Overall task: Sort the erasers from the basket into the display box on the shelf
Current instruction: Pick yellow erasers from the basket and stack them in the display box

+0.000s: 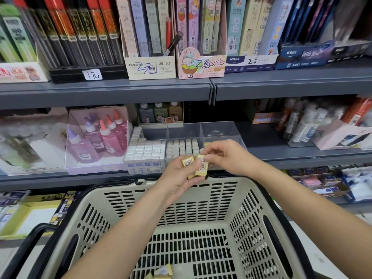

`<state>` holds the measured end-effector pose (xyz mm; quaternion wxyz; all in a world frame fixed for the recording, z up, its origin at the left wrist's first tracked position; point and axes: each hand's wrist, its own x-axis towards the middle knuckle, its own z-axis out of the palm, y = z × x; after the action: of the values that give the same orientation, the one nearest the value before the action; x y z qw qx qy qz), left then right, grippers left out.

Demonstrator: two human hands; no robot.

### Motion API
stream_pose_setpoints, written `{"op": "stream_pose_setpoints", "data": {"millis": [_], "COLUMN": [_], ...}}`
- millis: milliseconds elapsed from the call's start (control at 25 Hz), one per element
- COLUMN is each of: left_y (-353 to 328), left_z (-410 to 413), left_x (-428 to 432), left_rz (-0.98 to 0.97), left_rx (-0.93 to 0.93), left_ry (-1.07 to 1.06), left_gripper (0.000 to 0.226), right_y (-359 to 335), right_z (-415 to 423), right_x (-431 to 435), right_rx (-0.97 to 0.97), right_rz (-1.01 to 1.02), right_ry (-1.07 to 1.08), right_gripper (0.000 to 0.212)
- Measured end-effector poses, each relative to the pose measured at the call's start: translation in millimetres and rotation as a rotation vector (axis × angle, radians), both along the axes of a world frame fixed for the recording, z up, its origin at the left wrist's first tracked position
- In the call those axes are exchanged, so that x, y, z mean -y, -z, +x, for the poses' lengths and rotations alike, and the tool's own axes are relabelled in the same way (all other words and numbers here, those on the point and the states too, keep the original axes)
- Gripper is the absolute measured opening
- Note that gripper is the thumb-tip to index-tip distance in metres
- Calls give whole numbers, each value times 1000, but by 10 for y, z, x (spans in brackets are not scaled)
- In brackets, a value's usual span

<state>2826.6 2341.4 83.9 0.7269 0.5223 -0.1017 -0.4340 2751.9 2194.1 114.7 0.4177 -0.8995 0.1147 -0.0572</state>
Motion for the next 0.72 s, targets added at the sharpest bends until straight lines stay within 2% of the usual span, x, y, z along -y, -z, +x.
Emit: {"op": "stream_pose_setpoints", "data": {"millis": [120,200,320,440,600,720], "left_y": [-2,-6,17,53,85,99], "left_z": [20,62,85,100,165,180], "left_x": [41,27,6,-3,-24,-26], "left_rz": [17,19,54,105,131,142], "left_rx": [-35,32,226,374,395,403], "left_ry": [-53,-44,-4,-57,-114,-116], "left_gripper": [20,13,12,17,25,26], "right_y": [-33,-39,11,96,226,265], "right_z": [-7,18,93,232,393,437], "right_x": [255,479,720,784,729,711], "right_rx": [22,57,66,-3,-174,-266], "right_rz": [38,-7,-238,-409,-418,-475], "right_ry": [140,276,422,377,219,147], "right_gripper": [12,9,9,19,15,22]}}
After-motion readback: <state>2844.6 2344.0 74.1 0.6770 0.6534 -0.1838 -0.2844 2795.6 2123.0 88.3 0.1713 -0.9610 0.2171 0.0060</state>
